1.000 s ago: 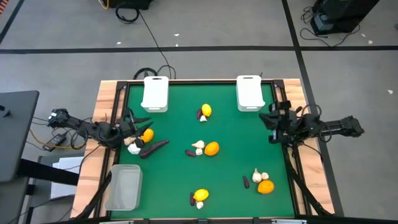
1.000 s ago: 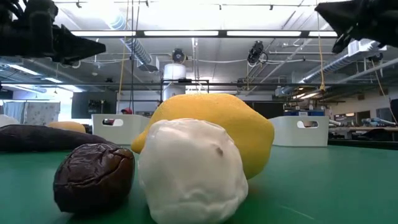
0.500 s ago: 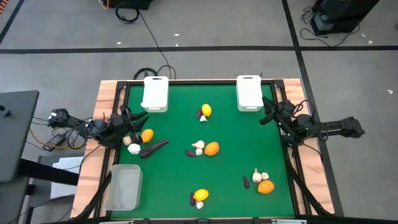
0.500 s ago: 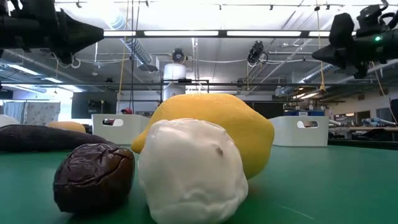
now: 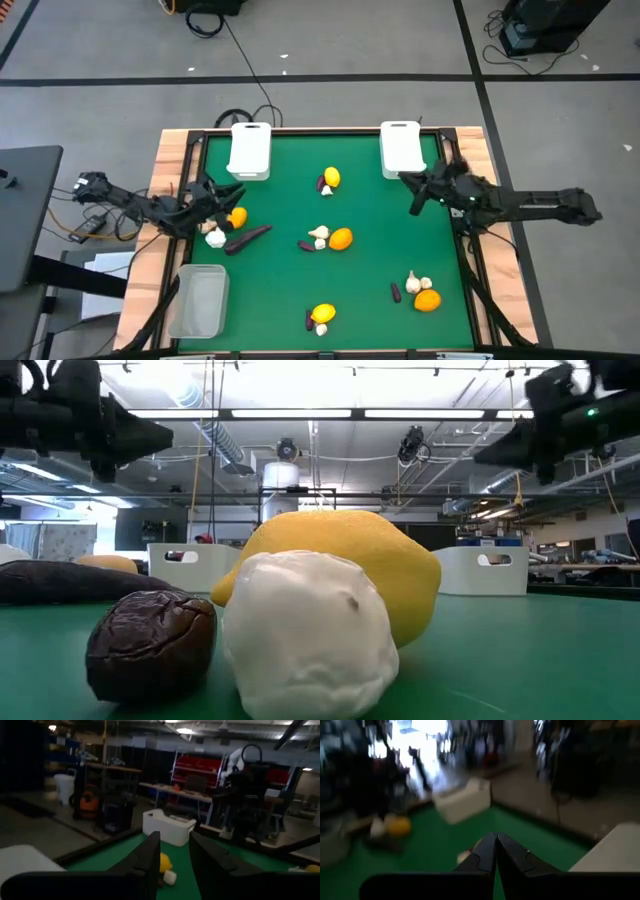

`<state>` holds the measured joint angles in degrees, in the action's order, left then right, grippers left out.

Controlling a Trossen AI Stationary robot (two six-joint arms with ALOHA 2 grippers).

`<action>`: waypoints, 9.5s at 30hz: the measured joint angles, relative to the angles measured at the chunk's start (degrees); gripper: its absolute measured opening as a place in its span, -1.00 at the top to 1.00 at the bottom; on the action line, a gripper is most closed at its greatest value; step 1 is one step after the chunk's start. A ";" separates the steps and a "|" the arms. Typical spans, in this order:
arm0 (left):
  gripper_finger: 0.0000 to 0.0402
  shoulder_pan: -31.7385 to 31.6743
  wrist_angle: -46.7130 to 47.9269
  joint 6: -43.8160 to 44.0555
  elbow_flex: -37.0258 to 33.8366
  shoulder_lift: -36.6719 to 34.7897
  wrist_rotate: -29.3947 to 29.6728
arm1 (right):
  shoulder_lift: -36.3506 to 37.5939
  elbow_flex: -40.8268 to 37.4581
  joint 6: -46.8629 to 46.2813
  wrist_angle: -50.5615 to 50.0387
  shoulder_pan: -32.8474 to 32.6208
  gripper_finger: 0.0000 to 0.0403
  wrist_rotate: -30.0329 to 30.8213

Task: Sort produce into baskets
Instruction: Put the top lemon into the right white bin, then put the lemon on the right white bin

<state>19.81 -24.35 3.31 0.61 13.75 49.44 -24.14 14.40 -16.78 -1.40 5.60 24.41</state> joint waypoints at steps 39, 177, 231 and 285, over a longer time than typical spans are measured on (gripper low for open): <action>0.17 -9.42 19.03 9.16 29.80 53.93 -19.06 | -48.91 21.37 7.31 7.11 7.18 0.11 -17.86; 0.12 -23.40 90.05 30.71 54.31 60.23 -34.59 | -47.95 41.29 7.38 -29.90 26.64 -0.63 -17.33; -0.19 -26.01 8.57 -7.42 43.95 64.07 -29.63 | -47.60 22.59 4.68 19.77 12.49 -0.63 -33.86; -0.19 -38.51 4.24 -7.41 104.13 121.72 -50.93 | -17.86 14.35 -0.19 -11.03 32.36 -0.57 -16.15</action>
<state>-18.70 -20.11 -4.10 104.74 135.47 -1.50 -42.01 28.75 -16.97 -12.43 37.96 8.27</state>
